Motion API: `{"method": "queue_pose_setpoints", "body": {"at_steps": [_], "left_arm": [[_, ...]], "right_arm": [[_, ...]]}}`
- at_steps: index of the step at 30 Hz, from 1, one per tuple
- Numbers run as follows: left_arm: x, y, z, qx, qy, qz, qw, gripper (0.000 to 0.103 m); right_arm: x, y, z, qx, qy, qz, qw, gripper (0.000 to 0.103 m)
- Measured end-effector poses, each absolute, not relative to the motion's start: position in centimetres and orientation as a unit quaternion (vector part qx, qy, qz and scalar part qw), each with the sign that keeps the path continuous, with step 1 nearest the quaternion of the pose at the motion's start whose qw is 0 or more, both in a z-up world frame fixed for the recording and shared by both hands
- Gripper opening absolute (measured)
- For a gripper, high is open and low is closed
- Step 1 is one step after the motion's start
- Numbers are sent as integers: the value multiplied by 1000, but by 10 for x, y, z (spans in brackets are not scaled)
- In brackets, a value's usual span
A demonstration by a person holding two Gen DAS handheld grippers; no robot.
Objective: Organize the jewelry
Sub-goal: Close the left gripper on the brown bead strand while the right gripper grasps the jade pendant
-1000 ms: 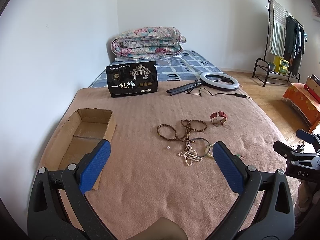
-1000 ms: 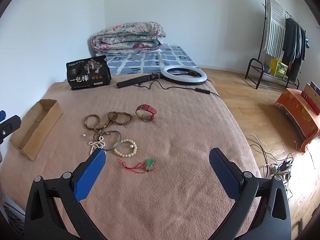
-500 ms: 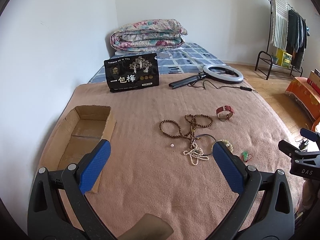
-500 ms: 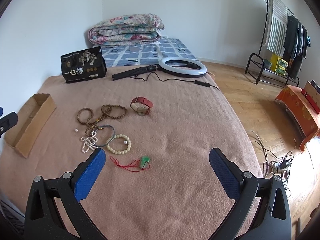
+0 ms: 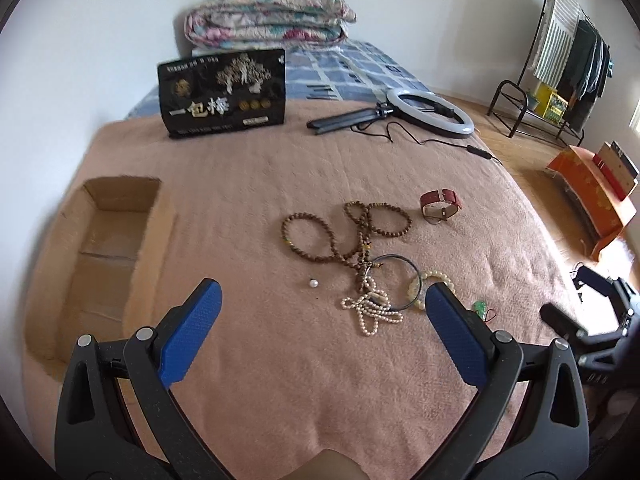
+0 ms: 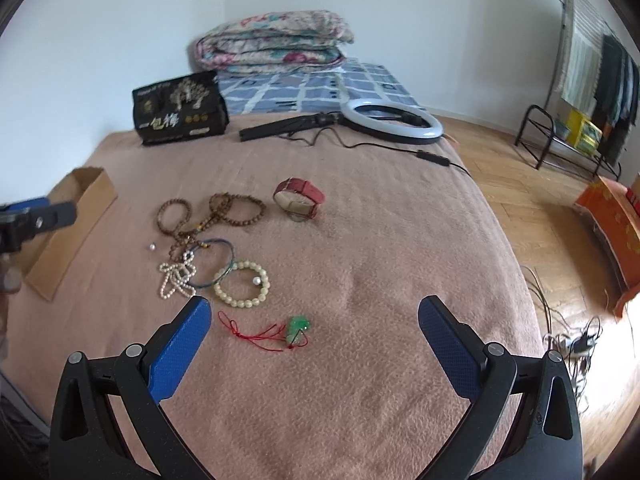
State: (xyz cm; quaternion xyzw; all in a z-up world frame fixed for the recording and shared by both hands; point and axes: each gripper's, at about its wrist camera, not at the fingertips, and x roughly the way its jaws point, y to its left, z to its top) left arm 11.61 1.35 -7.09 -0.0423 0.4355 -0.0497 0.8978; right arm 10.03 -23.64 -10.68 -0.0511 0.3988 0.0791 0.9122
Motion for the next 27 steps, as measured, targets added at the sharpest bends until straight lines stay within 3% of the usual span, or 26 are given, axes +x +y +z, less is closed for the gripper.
{"method": "queue_pose_setpoints", "body": {"at_steps": [7, 11, 27], "left_arm": [[151, 5, -87, -59, 469, -65, 879, 96], [172, 4, -101, -79, 498, -71, 860, 82], [239, -8, -168, -113, 573, -71, 808, 82]], "right_arm": [[117, -224, -120, -81, 418, 99, 899, 103], [126, -222, -129, -89, 431, 107, 891, 103], [154, -219, -160, -71, 488, 140, 859, 103]]}}
